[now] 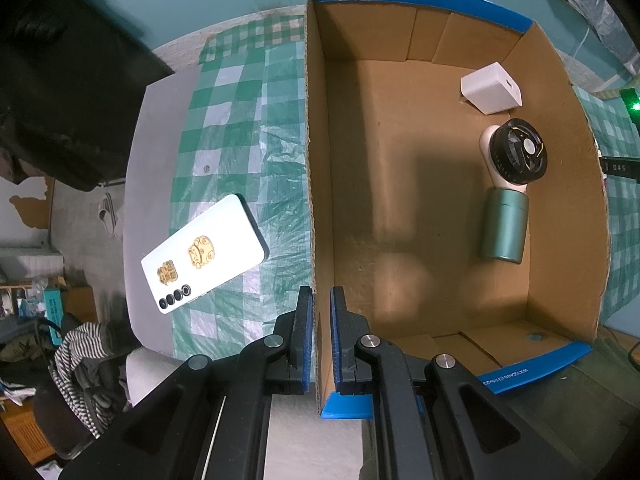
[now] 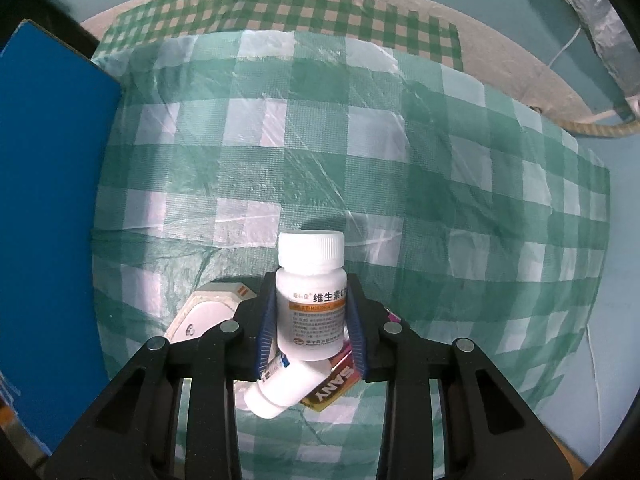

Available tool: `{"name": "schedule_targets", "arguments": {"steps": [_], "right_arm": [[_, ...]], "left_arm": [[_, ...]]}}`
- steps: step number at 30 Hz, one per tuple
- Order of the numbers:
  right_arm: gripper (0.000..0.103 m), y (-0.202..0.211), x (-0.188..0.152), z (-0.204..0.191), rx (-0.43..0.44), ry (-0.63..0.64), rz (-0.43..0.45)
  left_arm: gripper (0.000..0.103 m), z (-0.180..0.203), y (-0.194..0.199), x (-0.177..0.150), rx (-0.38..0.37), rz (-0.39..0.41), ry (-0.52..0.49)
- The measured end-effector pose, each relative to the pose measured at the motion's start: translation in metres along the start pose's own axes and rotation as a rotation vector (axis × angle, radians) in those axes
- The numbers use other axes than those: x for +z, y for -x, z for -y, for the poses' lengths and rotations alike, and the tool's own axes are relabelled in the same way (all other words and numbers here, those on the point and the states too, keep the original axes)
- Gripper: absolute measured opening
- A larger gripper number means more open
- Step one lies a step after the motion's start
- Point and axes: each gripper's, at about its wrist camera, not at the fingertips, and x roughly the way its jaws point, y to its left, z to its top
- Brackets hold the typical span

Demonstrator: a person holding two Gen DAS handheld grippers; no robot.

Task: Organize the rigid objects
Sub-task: 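Carry the white pill bottle into the box and release it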

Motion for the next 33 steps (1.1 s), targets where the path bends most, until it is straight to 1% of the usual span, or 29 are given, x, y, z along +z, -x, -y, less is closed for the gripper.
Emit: {"name": "schedule_targets", "arguments": {"steps": [10, 28, 33], "right_arm": [[0.032, 0.042, -0.006, -0.015, 0.051, 0.023, 0.065], [0.032, 0.113, -0.006, -0.072, 0.108, 0.119, 0.153], [0.032, 0.125, -0.005, -0.088, 0.121, 0.161, 0.177]], "left_arm": [[0.008, 0.0, 0.002, 0.001, 0.001, 0.005, -0.008], [0.008, 0.002, 0.002, 0.003, 0.001, 0.007, -0.013], [0.008, 0.003, 0.004, 0.004, 0.002, 0.009, -0.019]]}}
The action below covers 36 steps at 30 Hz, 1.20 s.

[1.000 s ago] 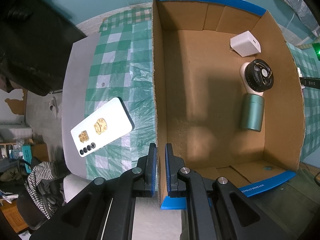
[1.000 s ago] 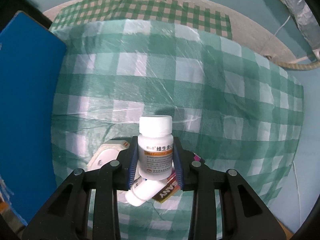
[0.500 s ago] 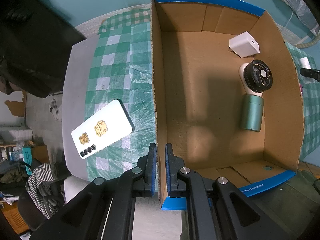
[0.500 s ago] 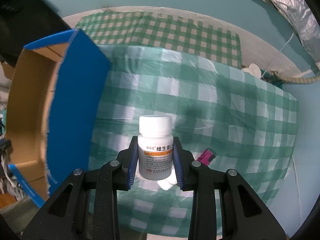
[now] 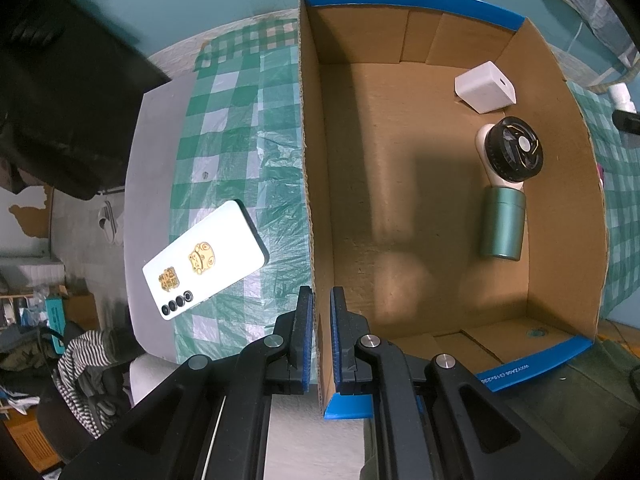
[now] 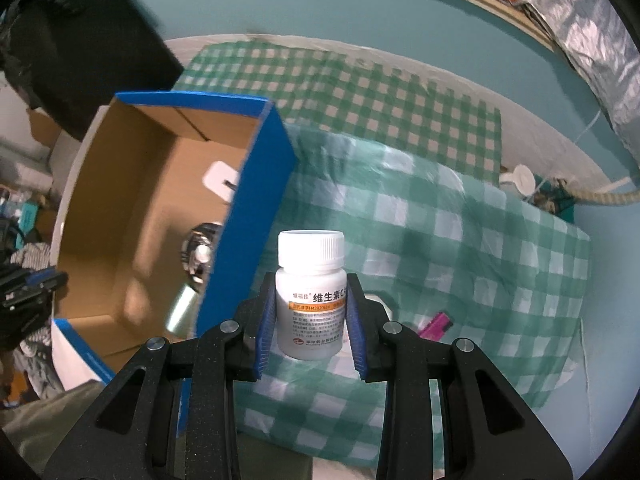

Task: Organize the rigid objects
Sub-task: 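Carry the white pill bottle into the box and release it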

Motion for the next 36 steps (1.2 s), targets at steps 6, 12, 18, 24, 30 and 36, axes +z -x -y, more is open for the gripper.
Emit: {"name": "schedule_targets", "arguments": {"steps": [6, 12, 18, 24, 30, 36], "right_arm": [[0.032, 0.007, 0.008, -0.022, 0.022, 0.046, 0.023], [0.032, 0.009, 0.014, -0.046, 0.036, 0.098, 0.032], [0.032, 0.006, 0.02, -0.064, 0.046, 0.134, 0.033], [0.032, -0.008, 0.027, -0.078, 0.047, 0.168, 0.01], [0.032, -0.022, 0.029, -0.091, 0.044, 0.213, -0.017], [0.032, -0.037, 0.029, -0.097, 0.044, 0.229, -0.039]], "left_arm": [[0.008, 0.0, 0.001, -0.001, 0.002, 0.003, -0.007], [0.008, 0.0, 0.002, -0.001, 0.003, 0.006, -0.008], [0.008, 0.0, 0.002, -0.002, 0.003, 0.007, -0.01], [0.008, 0.0, 0.004, -0.002, 0.004, 0.011, -0.013], [0.008, -0.001, 0.006, -0.002, 0.003, 0.014, -0.015], [0.008, -0.001, 0.007, -0.002, 0.002, 0.015, -0.016]]}}
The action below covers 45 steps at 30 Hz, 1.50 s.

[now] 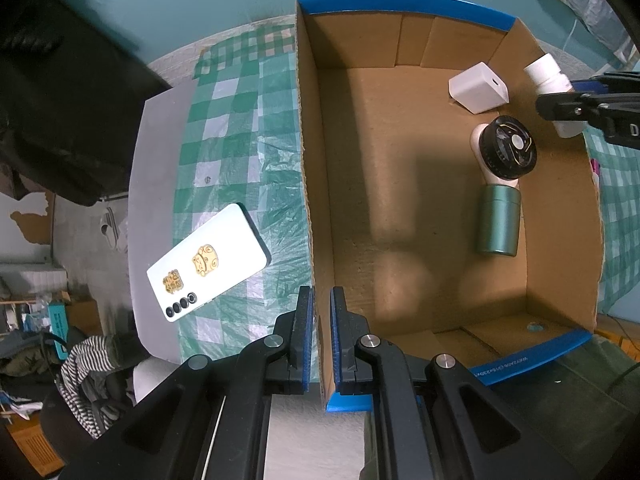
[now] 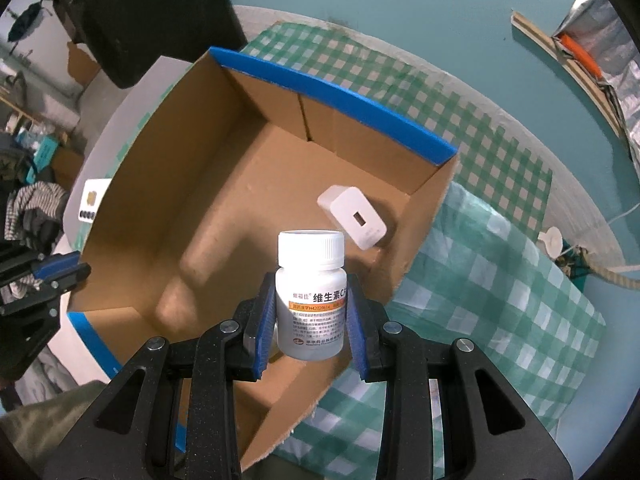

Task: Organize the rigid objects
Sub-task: 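Carry the white pill bottle into the box and release it, then move the right tool to the purple lighter and grasp it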

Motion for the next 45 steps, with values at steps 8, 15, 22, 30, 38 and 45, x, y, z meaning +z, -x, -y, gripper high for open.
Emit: {"name": "schedule_targets", "arguments": {"steps": [8, 15, 22, 30, 38, 45], "right_arm": [[0.032, -0.004, 0.002, -0.002, -0.006, 0.0, -0.001], [0.038, 0.006, 0.0, 0.008, -0.011, -0.036, 0.018], [0.042, 0.024, -0.006, 0.022, -0.016, -0.084, 0.043], [0.043, 0.039, -0.015, 0.043, -0.029, -0.158, 0.07], [0.043, 0.043, -0.032, 0.072, -0.047, -0.236, 0.064], [0.043, 0.04, -0.056, 0.107, -0.062, -0.343, 0.038]], "left_arm": [[0.008, 0.0, 0.0, 0.0, 0.001, 0.0, -0.002], [0.008, 0.001, 0.0, -0.001, -0.001, 0.002, -0.004], [0.008, 0.001, -0.001, 0.0, -0.002, -0.001, -0.005], [0.008, 0.0, -0.003, 0.001, -0.005, -0.012, -0.007], [0.008, 0.0, -0.004, 0.001, -0.005, -0.013, -0.008], [0.008, 0.0, -0.004, 0.001, -0.005, -0.016, -0.006]]}}
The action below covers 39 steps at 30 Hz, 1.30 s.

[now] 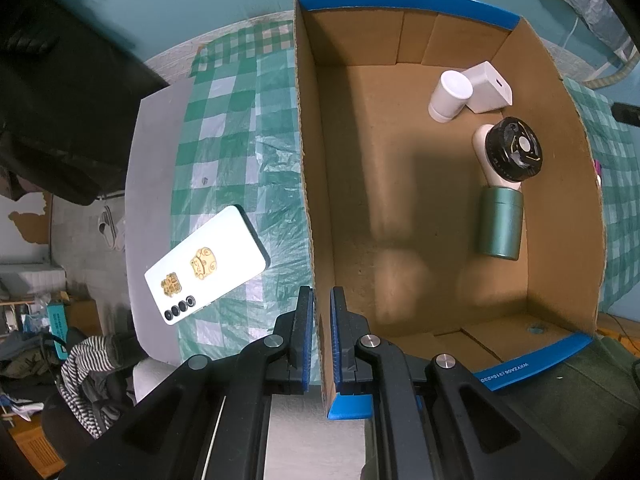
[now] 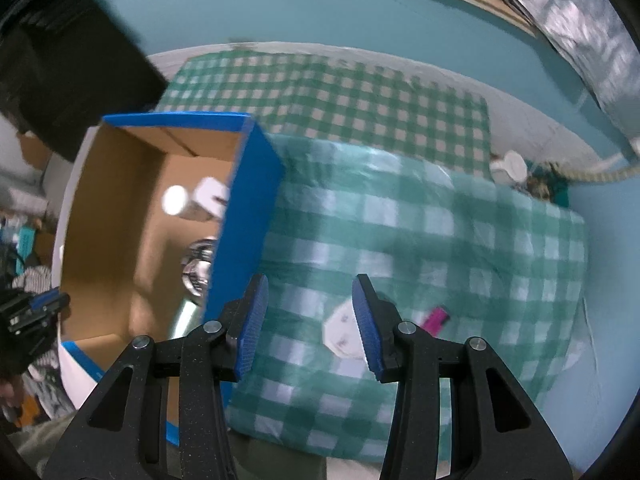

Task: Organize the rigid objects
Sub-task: 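Move the right tool to the purple lighter and grasp it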

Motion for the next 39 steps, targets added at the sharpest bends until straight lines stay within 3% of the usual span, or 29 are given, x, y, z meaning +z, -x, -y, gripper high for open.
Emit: {"name": "schedule_targets", "arguments": {"steps": [15, 26, 28, 34, 39], "right_arm": [[0.043, -0.051, -0.025, 0.109, -0.051, -0.278, -0.11], [0.043, -0.093, -0.042, 0.136, -0.052, -0.389, -0.193], [0.043, -0.097, -0.044, 0.137, -0.055, -0.397, -0.202], [0.028, -0.102, -0.047, 0.132, -0.075, -0.331, -0.229], [0.027, -0.1, -0.05, 0.127, -0.089, -0.233, -0.24]], "left_arm": [[0.008, 0.001, -0.001, 0.004, 0.007, -0.011, 0.007], [0.008, 0.001, -0.001, 0.003, 0.009, -0.011, 0.012], [0.008, 0.001, -0.001, 0.004, 0.008, -0.012, 0.012], [0.008, 0.001, -0.001, 0.004, 0.008, -0.011, 0.013], [0.008, 0.001, -0.001, 0.004, 0.008, -0.012, 0.012]]}}
